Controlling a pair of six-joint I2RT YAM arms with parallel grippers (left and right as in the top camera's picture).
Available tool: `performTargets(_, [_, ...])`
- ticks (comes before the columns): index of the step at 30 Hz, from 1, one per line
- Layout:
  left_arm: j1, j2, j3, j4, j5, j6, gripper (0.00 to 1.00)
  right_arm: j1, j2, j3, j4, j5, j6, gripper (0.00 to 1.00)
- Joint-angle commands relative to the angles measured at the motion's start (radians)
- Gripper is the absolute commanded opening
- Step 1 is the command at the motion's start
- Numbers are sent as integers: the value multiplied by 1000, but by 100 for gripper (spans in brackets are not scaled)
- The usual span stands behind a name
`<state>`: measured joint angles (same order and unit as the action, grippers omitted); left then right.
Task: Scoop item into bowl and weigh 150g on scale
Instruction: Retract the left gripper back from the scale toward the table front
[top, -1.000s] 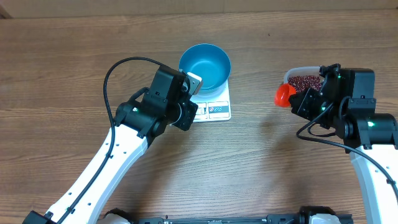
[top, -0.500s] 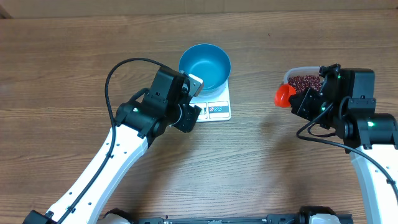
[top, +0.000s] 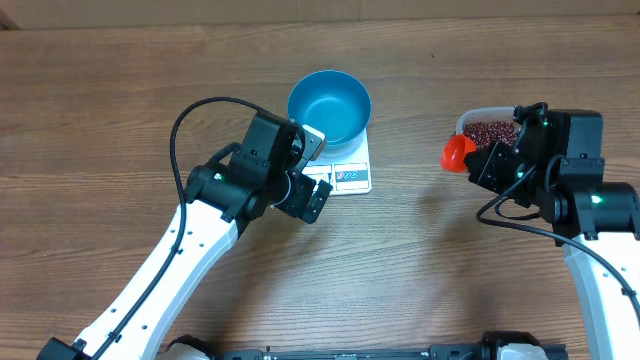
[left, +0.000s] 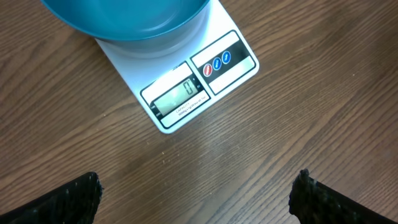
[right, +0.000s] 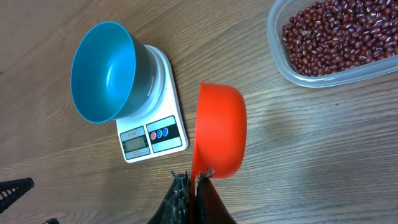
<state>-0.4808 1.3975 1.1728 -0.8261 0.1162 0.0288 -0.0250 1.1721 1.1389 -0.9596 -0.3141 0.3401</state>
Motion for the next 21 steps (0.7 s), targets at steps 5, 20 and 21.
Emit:
performTargets(5, [0, -12, -7, -4, -42, 3, 100, -4, 1, 31, 7, -1, 0, 4])
performTargets(20, [0, -12, -7, 24, -45, 5, 100, -4, 1, 31, 8, -1, 0, 4])
performTargets(21, [0, -12, -7, 24, -45, 5, 100, -4, 1, 31, 8, -1, 0, 4])
